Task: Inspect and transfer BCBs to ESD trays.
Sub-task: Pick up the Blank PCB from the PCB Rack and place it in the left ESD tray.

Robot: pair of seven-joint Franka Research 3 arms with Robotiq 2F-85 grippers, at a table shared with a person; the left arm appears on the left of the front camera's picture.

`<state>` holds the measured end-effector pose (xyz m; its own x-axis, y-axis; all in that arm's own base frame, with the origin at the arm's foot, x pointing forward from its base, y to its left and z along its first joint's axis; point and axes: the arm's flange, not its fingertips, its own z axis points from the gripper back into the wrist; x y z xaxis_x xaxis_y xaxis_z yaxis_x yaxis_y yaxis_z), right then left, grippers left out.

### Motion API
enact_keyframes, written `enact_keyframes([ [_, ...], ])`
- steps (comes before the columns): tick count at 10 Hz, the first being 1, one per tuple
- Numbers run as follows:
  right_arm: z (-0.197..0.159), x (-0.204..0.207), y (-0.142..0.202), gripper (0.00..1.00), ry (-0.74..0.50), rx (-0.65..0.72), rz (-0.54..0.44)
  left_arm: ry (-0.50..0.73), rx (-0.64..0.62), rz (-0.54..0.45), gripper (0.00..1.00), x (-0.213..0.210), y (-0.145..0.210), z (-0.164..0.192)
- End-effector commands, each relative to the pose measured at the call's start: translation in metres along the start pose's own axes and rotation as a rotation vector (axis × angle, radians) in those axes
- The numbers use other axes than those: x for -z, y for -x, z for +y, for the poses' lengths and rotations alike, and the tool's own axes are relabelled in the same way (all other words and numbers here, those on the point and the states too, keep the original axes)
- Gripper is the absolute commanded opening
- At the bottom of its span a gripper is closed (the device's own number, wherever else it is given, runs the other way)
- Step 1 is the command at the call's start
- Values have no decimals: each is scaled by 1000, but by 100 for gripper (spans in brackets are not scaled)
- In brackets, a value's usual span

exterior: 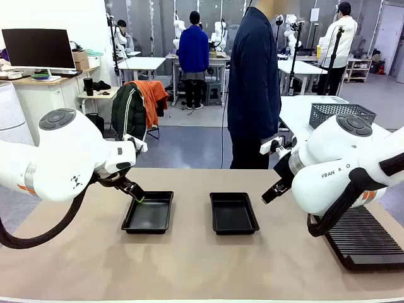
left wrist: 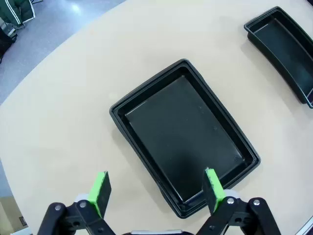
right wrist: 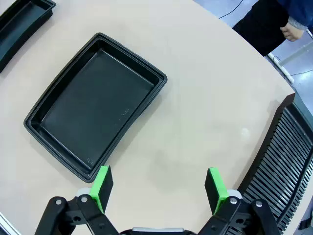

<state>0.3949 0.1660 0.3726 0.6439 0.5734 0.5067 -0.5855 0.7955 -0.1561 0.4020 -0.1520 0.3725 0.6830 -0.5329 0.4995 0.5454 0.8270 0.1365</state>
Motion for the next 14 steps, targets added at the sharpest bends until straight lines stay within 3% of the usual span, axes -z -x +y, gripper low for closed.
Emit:
enact_keyframes([
  [1, 0, 0, 0, 100, 0, 0, 0, 0, 0, 0, 100, 0, 0, 0],
  [8, 0, 0, 0, 100, 0, 0, 0, 1, 4, 0, 100, 0, 0, -2],
  [9, 0, 0, 0, 100, 0, 0, 0, 77, -47, -8, 100, -5, -19, 5],
  [11, -3, -59, -28, 100, -50, 148, 19, 122, -138, 70, 100, -54, -42, 18],
  [14, -15, -149, -63, 100, -200, 286, 122, 279, -325, 171, 100, -131, -65, 50],
])
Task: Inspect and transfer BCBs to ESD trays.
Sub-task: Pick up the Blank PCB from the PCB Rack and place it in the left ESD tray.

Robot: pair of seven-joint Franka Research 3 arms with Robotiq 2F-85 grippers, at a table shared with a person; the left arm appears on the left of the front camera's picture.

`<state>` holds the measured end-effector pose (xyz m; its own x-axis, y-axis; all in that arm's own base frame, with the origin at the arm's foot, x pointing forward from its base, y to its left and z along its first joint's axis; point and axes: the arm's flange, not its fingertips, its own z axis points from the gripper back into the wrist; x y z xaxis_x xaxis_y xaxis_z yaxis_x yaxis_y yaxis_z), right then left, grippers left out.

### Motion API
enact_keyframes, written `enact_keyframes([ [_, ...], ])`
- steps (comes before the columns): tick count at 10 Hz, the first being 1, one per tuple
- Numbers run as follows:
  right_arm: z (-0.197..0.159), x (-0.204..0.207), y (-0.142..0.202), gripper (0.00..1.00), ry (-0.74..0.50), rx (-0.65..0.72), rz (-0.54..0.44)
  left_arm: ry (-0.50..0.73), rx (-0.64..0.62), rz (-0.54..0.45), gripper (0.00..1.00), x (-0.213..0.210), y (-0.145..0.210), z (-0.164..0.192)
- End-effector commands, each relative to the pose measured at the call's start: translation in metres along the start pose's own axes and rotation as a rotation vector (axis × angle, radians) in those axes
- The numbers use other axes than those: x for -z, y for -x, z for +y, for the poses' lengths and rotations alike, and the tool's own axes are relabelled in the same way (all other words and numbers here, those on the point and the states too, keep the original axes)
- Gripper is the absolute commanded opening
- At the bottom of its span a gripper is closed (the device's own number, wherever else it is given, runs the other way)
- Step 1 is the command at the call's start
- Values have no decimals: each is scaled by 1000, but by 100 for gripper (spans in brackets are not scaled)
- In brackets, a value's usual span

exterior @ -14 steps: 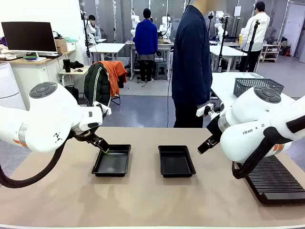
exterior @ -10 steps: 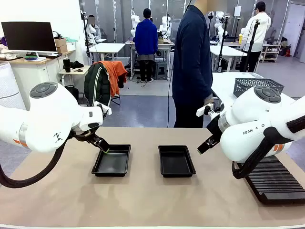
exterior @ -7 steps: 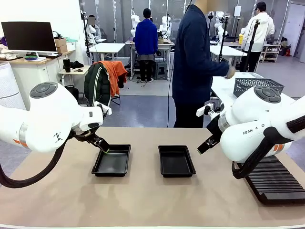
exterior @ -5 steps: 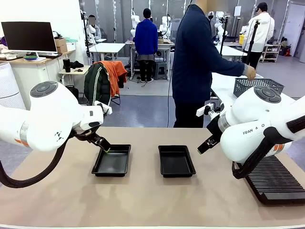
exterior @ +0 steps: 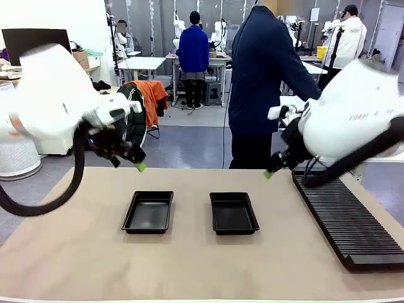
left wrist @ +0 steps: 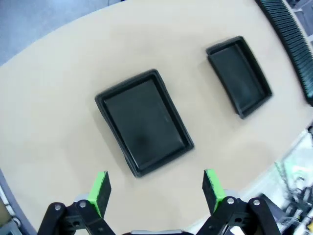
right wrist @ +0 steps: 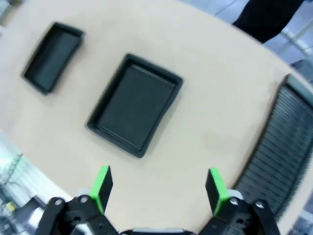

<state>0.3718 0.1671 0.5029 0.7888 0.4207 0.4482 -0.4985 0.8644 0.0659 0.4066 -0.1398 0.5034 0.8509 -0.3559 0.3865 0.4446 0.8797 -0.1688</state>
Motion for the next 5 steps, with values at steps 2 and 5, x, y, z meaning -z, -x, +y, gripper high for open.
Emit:
enact_keyframes([
  [2, -13, -93, -24, 100, -189, 221, 85, 181, -170, 60, 100, -78, -6, 27],
  [5, -53, -162, -25, 100, -316, 401, 190, 265, -268, 76, 100, -153, 5, 47],
])
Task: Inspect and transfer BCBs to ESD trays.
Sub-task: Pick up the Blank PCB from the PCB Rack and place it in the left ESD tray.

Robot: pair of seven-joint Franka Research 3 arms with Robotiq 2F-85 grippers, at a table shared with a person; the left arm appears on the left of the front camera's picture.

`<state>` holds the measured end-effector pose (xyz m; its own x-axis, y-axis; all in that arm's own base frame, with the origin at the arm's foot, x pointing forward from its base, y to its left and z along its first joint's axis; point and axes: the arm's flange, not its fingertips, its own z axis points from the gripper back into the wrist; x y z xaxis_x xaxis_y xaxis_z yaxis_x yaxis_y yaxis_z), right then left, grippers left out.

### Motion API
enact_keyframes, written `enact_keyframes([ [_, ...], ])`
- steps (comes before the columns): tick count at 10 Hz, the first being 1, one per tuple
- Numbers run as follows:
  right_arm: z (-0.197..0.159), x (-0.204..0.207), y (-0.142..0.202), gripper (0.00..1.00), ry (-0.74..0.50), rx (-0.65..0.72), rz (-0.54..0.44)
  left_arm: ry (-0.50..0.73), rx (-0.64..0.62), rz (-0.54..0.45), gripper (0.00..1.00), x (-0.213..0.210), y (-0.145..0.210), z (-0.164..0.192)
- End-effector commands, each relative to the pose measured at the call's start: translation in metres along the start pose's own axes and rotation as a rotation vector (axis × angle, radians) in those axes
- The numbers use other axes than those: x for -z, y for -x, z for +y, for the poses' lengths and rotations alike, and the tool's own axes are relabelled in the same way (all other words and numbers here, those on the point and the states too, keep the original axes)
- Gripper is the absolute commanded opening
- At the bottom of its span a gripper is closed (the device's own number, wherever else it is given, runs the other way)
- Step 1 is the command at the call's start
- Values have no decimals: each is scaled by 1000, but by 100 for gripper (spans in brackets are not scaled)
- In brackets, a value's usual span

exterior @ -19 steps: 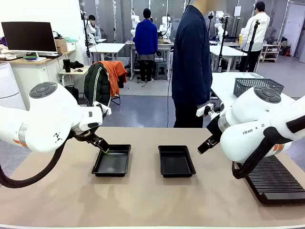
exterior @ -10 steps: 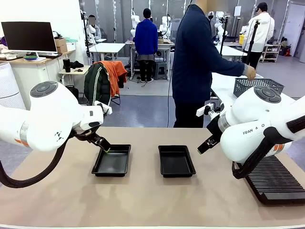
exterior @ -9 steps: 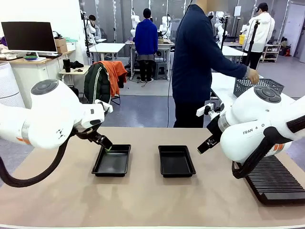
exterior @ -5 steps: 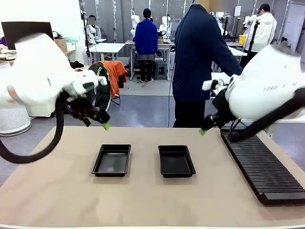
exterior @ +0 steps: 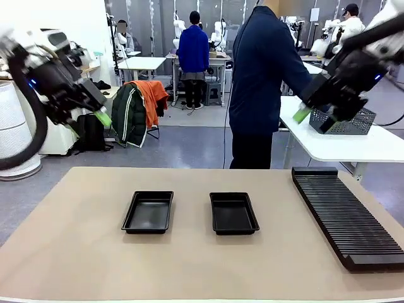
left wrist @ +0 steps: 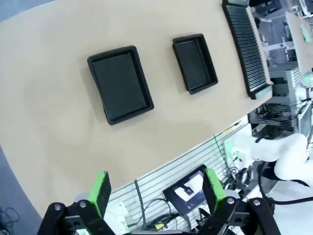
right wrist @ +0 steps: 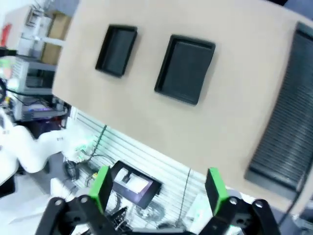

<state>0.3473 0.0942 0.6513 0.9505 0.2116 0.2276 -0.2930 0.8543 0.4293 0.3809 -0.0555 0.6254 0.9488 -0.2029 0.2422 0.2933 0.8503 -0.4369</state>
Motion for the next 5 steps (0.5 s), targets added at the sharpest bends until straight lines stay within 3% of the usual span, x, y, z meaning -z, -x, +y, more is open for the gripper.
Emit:
enact_keyframes([
  [1, -20, -23, -11, 100, -68, 134, 35, 86, -52, -38, 100, -25, 7, 7],
  [5, -74, -77, -4, 100, -167, 216, 7, 237, -79, -90, 100, -52, 35, 27],
])
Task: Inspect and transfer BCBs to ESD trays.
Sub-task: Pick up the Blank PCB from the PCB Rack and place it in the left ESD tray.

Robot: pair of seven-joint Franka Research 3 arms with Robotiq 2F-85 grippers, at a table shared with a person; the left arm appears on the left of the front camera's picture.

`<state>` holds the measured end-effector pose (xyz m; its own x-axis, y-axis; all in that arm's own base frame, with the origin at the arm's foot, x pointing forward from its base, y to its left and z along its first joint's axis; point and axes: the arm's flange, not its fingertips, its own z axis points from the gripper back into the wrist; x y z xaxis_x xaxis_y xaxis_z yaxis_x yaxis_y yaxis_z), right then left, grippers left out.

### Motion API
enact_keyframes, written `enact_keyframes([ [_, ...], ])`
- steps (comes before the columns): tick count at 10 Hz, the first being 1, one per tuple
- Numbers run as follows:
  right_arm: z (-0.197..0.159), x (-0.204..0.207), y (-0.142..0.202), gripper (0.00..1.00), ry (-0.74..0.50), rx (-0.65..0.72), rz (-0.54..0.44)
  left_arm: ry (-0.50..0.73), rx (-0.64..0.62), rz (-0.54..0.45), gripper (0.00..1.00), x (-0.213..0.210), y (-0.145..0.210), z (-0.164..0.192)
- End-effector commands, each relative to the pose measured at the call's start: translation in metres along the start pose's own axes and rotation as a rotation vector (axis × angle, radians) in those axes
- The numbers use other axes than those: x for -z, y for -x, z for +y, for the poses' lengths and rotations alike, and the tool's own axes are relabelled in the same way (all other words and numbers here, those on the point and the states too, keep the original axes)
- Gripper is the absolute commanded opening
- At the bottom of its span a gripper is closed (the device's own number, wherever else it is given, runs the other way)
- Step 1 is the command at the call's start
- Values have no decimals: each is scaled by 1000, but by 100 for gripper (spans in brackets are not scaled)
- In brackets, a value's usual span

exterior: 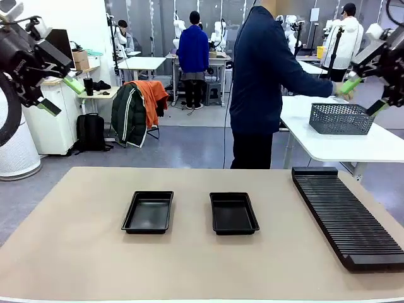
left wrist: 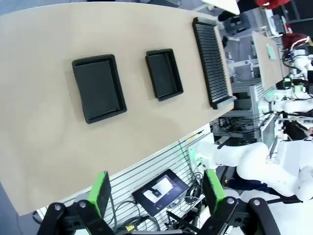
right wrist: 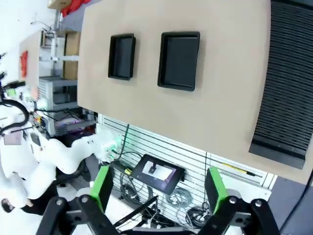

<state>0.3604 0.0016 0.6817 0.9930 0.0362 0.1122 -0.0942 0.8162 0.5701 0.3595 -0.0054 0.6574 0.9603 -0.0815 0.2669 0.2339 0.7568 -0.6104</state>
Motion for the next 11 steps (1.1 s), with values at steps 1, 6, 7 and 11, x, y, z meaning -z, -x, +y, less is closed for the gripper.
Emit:
enact_keyframes([
  [1, -10, -17, -4, 100, -59, 3, -8, 55, 9, -4, 100, -6, 15, 5],
  [6, -6, -68, -3, 100, -66, -53, -77, 43, 15, -55, 100, -17, 27, -7],
  [7, -1, -80, -3, 100, -61, -69, -91, 40, 11, -57, 100, -16, 30, -8],
  [11, -20, -119, -15, 100, -101, -3, -145, 18, 11, -44, 100, -22, 22, -10],
])
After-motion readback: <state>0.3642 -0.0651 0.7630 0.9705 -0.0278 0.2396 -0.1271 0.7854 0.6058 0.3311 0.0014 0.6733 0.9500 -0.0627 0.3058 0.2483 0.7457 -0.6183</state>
